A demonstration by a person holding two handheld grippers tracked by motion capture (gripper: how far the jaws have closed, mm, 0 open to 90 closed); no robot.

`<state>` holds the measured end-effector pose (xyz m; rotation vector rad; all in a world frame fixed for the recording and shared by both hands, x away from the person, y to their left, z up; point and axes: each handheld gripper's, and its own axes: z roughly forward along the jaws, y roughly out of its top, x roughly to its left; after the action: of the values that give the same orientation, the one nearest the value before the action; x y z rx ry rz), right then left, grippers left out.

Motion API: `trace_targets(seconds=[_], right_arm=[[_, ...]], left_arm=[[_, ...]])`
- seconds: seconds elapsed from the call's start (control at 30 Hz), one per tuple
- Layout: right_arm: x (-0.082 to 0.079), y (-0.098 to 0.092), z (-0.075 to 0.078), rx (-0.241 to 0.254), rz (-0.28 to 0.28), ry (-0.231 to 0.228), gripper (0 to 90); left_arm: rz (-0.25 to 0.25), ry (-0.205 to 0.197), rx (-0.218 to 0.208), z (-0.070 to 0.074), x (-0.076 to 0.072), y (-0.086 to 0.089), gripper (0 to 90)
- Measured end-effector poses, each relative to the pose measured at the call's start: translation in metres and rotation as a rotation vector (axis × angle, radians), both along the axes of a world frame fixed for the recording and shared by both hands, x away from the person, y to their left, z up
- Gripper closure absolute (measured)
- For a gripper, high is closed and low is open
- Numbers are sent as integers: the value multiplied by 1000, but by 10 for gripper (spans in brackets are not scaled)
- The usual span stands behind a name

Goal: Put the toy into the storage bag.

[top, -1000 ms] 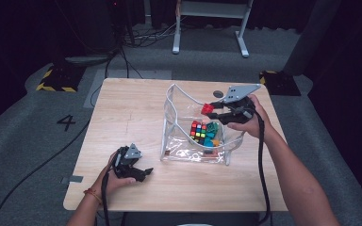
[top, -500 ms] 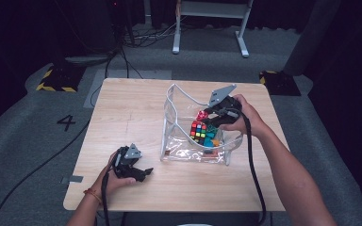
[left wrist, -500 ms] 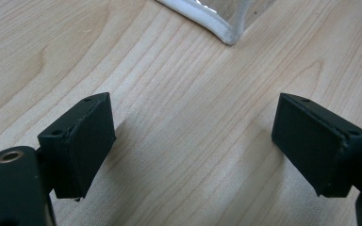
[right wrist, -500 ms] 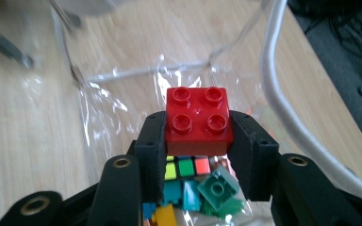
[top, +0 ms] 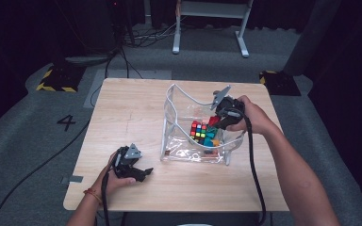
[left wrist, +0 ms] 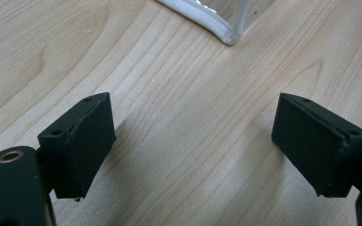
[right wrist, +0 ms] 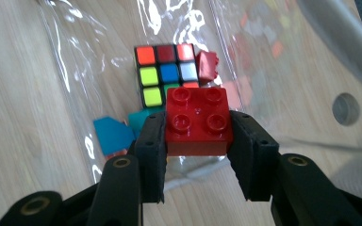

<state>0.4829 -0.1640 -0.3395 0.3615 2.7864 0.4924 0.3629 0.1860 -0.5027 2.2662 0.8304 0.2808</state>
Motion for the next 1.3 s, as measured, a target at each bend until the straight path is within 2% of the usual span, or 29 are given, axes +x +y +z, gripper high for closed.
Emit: trace_targets(seconds=[0.2, 0.37, 0.5, 0.77, 1.0, 1.13, 1.3], right_arm=[[1, -19, 2, -46, -37, -17, 592], [0, -34, 4, -70, -55, -6, 592], [-2, -36, 4, -85, -50, -3, 591], [-3, -36, 4, -84, -46, -10, 590], [-6, -35, 4, -24, -40, -8, 557], [-8, -34, 5, 33, -24, -6, 543], [-13, -32, 5, 60, -7, -12, 520]], left_arm=[[0, 0, 0, 0, 0, 0, 140], [0, 0, 0, 0, 0, 0, 141], [0, 0, 0, 0, 0, 0, 140], [0, 0, 1, 0, 0, 0, 140], [0, 0, 0, 0, 0, 0, 140], [-1, 0, 0, 0, 0, 0, 140], [0, 0, 0, 0, 0, 0, 140]])
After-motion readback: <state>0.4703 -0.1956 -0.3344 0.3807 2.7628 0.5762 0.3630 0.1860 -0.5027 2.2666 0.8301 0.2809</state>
